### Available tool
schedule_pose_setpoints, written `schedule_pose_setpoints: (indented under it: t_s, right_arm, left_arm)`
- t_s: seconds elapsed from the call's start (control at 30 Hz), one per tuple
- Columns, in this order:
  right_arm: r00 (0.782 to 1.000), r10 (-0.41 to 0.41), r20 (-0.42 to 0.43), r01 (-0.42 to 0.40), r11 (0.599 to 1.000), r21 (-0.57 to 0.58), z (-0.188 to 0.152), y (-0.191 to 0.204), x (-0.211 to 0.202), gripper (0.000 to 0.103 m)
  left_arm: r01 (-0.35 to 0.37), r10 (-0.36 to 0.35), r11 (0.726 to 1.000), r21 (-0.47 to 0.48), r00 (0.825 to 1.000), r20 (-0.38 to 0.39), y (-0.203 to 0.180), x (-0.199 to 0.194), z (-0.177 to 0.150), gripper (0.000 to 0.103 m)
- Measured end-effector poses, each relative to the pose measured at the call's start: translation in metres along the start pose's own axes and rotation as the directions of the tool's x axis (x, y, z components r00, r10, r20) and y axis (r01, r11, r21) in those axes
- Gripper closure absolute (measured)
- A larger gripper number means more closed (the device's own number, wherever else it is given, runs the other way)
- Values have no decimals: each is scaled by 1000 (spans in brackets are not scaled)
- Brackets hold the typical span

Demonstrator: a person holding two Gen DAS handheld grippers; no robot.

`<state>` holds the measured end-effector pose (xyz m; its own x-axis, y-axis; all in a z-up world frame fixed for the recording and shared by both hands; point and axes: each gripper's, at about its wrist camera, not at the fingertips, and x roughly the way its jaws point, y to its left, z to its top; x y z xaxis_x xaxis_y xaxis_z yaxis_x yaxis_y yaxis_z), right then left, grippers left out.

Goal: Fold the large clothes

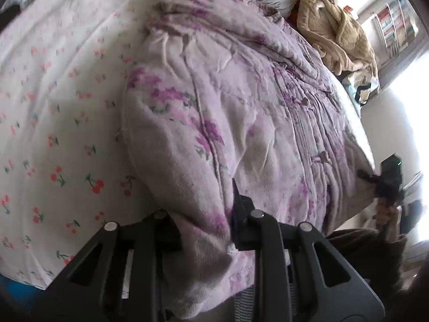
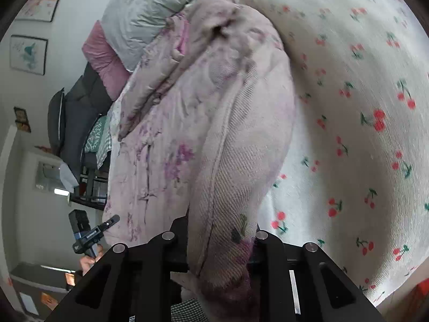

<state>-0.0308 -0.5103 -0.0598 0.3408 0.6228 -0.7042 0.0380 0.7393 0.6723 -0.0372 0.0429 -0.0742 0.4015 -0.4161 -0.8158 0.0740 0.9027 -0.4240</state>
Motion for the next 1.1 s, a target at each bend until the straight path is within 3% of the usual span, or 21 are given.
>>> schedule_pose_setpoints:
  t_s: [0.27,0.4,0.5,0.6,0.77,0.87,0.93,1.0,1.1]
  right_arm:
    - [999,-27,42,29,998,-54,3,8,-4,82]
    - [992,-29,121,41,995,-95,8,25,-16,84]
    - [972,52,231,-10,984,-176,14,62,-42,86]
    - [930,139,339,-53,967,-250,17,103,-81,87]
    - [857,243,455,-87,937,-337,12,143,-151,87]
    - [830,276,485,-88,923,-375,-2,151,-184,87]
    - [824,278,494,-75,917,-392,-14,154,-201,87]
    - [833,267,485,-73,922,-381,-17,152,-201,87]
    - [862,202,465,-38,941,-337,0,141,-181,87]
  left_arm:
    - [14,-14,1000,6,997,78,-9,-12,8,78]
    - [68,-68,998,3,982,177,-16,-37,16,81]
    - [145,-144,989,17,940,310,-23,-79,27,84]
    - [198,-199,979,47,879,433,-31,-123,32,84]
    - [293,-289,952,85,775,562,-32,-187,24,85]
    - [326,-327,938,116,725,606,-31,-225,12,85]
    - [327,-337,936,133,717,610,-32,-237,5,84]
    - [314,-331,939,137,727,602,-33,-238,1,84]
    - [274,-280,957,95,791,544,-30,-211,17,84]
